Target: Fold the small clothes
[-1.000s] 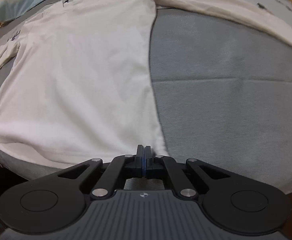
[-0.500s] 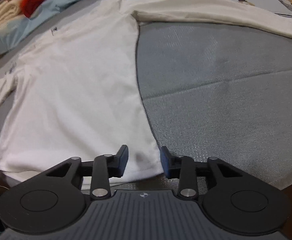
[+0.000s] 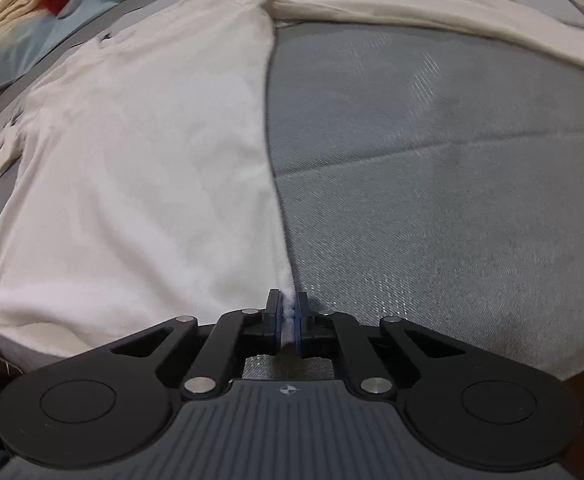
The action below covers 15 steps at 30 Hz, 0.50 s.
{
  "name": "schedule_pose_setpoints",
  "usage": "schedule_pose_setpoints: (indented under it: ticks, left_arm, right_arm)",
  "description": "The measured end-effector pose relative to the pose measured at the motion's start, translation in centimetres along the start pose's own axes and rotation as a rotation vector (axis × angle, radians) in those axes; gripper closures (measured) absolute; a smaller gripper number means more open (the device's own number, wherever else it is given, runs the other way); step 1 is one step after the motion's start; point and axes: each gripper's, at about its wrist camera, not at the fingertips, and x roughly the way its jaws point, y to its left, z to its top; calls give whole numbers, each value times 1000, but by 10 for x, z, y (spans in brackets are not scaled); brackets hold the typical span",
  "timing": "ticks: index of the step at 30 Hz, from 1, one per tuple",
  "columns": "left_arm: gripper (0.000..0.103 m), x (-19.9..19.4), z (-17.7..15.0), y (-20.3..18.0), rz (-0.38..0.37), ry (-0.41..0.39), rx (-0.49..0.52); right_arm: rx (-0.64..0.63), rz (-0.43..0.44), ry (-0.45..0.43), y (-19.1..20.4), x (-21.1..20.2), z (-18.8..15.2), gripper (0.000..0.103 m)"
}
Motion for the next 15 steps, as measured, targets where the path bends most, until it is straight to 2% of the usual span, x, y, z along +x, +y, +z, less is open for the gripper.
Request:
schedule_pose_setpoints:
  ticks: [3, 5, 6, 7, 9, 11, 13, 15]
  left_arm:
    - [97, -26, -2, 1, -60, -95, -6]
    - [97, -38, -6, 2, -115, -122, -6]
    - [97, -35, -8, 1, -111, -97, -5]
    - [97, -26, -10, -1, -75, -54, 12]
    - [97, -7, -12, -11, 12, 26, 75]
    - [95, 1, -13, -17, 29, 65, 104]
    - [93, -7, -11, -21, 56, -1, 115]
    - [91, -18, -9, -26, 54, -81, 135]
  right_arm:
    - [62, -6, -75, -9, -28, 7, 99]
    - [102, 12, -147, -17, -50, 12, 99]
    - [106, 6, -159, -21, -56, 12, 99]
    - [100, -20, -145, -23, -56, 11, 99]
    - [83, -41, -52, -24, -40, 5, 99]
    - [14, -85, 28, -14, -23, -1, 98]
    - [-58, -173, 6, -2, -20, -5, 98]
    - [-94, -200, -61, 11, -27, -2, 98]
